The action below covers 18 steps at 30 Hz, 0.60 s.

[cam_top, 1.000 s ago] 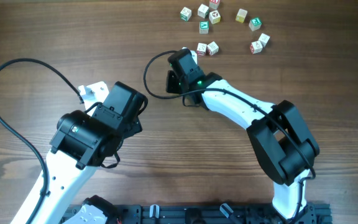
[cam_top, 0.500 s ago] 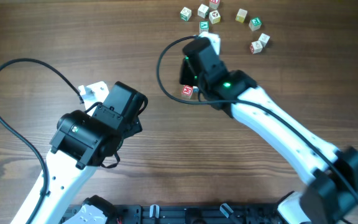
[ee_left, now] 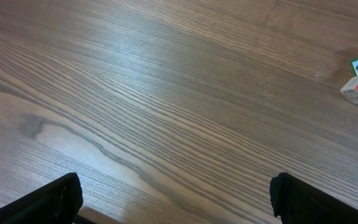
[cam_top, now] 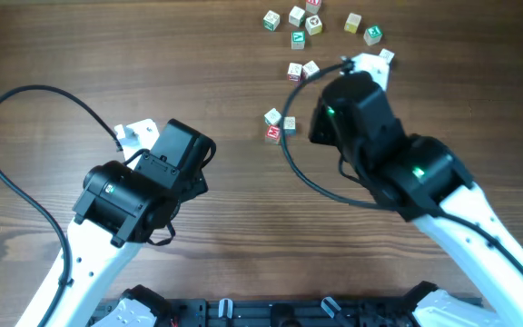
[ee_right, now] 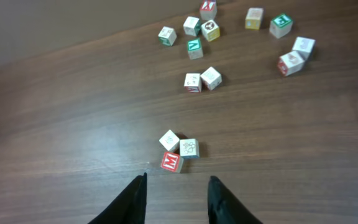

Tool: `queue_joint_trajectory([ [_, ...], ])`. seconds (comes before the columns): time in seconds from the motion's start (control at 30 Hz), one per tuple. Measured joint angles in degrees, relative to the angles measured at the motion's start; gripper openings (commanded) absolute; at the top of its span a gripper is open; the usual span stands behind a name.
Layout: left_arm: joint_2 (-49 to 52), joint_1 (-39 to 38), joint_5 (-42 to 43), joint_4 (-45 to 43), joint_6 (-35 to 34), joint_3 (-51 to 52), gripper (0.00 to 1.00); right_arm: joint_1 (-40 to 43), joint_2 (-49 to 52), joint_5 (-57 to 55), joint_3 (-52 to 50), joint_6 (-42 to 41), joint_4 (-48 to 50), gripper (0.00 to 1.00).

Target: Form a circle

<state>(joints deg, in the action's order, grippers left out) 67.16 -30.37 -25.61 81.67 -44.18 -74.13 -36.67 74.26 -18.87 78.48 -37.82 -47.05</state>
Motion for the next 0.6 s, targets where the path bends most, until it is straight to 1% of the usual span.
queue_joint_trajectory([
  [0.03, 0.0, 0.0, 0.0, 0.0, 0.0, 0.0, 1.0, 0.0, -0.9, -0.2, 0.0, 0.1, -0.5, 0.51],
  [0.07, 0.0, 0.0, 0.0, 0.0, 0.0, 0.0, 1.0, 0.0, -1.7, -0.3, 0.0, 0.3, -0.9, 0.64],
  [0.1, 0.0, 0.0, 0.0, 0.0, 0.0, 0.0, 1.0, 0.0, -3.1, -0.5, 0.0, 0.3, -1.4, 0.72],
  [0.13, 0.0, 0.0, 0.0, 0.0, 0.0, 0.0, 1.0, 0.0, -3.8, -0.7, 0.0, 0.0, -1.6, 0.88],
  [0.17, 0.0, 0.0, 0.0, 0.0, 0.0, 0.0, 1.0, 0.0, -4.7, -0.7, 0.0, 0.4, -1.9, 0.99],
  [0.33, 0.0, 0.0, 0.0, 0.0, 0.0, 0.0, 1.0, 0.0, -10.0, -0.9, 0.0, 0.2, -3.6, 1.0],
  [0.6, 0.0, 0.0, 0.0, 0.0, 0.0, 0.0, 1.0, 0.0, -8.9, -0.9, 0.0, 0.2, -4.9, 0.99],
])
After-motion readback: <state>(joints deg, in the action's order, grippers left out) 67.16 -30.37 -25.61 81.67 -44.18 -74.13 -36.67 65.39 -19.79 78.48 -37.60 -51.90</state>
